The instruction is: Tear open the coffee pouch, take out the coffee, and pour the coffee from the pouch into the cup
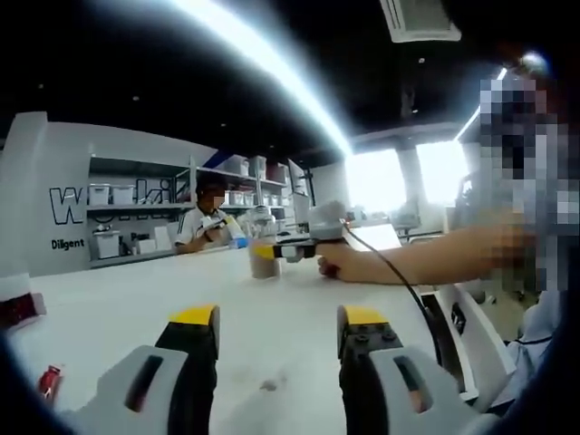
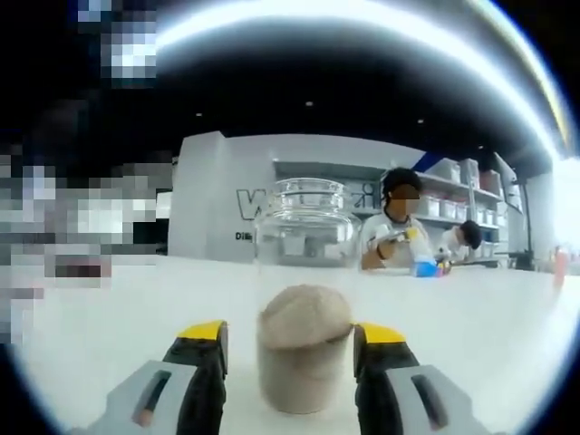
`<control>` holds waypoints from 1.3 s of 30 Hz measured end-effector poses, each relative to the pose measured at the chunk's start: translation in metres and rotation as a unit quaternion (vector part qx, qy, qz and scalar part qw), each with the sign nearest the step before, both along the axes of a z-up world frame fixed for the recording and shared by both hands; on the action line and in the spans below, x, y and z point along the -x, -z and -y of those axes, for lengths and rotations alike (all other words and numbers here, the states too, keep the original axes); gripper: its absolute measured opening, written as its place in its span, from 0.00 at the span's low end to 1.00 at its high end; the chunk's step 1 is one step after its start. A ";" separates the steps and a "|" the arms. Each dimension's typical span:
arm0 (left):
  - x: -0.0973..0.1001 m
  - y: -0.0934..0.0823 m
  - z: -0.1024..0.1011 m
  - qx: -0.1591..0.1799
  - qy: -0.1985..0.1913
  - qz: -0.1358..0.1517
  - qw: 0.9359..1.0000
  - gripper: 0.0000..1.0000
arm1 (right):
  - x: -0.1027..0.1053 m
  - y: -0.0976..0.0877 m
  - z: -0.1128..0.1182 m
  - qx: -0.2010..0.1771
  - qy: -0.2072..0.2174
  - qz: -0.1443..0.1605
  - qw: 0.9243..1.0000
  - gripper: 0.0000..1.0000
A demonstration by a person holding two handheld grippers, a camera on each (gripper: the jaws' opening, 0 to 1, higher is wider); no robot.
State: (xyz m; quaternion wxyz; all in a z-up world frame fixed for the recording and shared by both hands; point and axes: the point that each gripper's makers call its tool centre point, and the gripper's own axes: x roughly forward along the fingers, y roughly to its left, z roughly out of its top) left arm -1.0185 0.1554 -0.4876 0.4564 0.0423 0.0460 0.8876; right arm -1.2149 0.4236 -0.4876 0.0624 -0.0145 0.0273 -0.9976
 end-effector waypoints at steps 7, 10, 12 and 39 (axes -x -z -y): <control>0.001 0.000 0.000 -0.001 -0.001 0.001 1.000 0.57 | -0.010 0.000 0.004 -0.008 -0.004 -0.003 1.000 0.59; 0.001 0.000 0.001 -0.004 -0.002 0.002 1.000 0.58 | -0.016 -0.001 0.008 -0.011 -0.009 -0.005 1.000 0.62; 0.001 0.000 0.001 -0.005 -0.002 0.002 1.000 0.58 | -0.019 -0.001 0.011 -0.013 -0.014 -0.005 1.000 0.62; 0.003 -0.001 0.004 -0.020 -0.007 0.012 1.000 0.69 | -0.056 -0.005 0.050 -0.030 -0.091 -0.021 0.995 0.77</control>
